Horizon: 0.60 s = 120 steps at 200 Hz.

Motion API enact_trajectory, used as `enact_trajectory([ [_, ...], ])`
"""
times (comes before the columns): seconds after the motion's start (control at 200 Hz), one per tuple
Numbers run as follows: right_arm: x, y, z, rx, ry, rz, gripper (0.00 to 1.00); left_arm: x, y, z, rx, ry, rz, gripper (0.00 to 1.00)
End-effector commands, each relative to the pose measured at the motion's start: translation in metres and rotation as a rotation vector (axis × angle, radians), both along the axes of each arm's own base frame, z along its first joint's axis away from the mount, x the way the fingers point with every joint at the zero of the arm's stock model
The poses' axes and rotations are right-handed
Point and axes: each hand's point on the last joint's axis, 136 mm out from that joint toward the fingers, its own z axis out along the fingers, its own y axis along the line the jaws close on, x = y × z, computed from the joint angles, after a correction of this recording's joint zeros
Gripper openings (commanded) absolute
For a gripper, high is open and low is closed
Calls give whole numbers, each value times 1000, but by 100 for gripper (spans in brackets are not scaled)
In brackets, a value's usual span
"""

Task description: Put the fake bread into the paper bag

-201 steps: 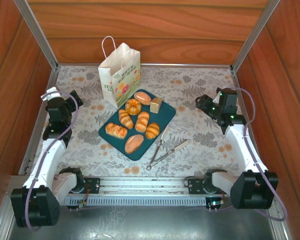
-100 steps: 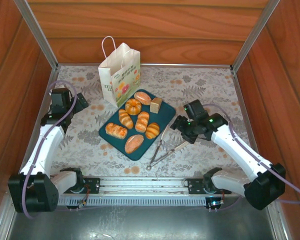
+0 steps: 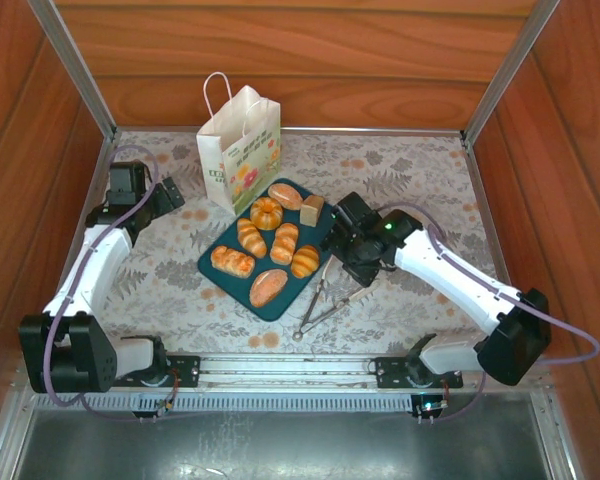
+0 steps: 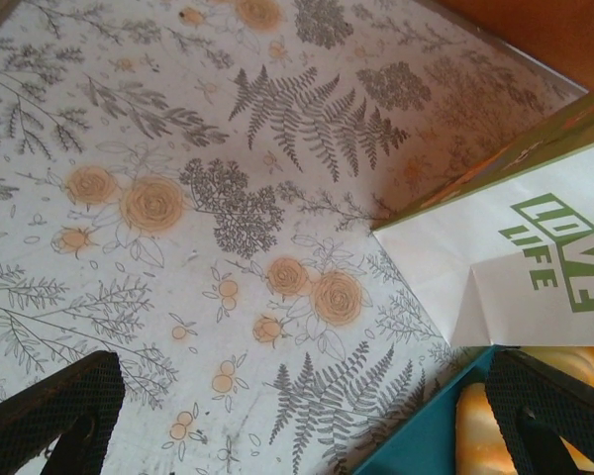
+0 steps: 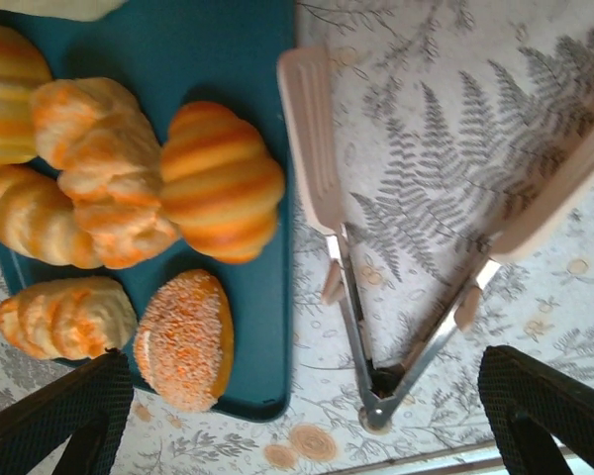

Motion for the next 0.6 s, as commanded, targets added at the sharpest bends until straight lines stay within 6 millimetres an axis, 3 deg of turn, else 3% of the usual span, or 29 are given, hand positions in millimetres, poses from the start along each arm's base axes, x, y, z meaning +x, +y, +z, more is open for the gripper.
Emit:
enact_trajectory([
  [0.0, 12, 1, 3, -37, -49, 46, 96, -10, -12, -16, -38, 88, -32, 100],
  [0.355, -5, 3, -27, -43, 23, 158, 91, -22, -29, -45, -58, 178, -60, 100],
  [0.595, -43, -9, -45, -79, 144, 213, 91, -21, -38, -48, -70, 195, -76, 100],
])
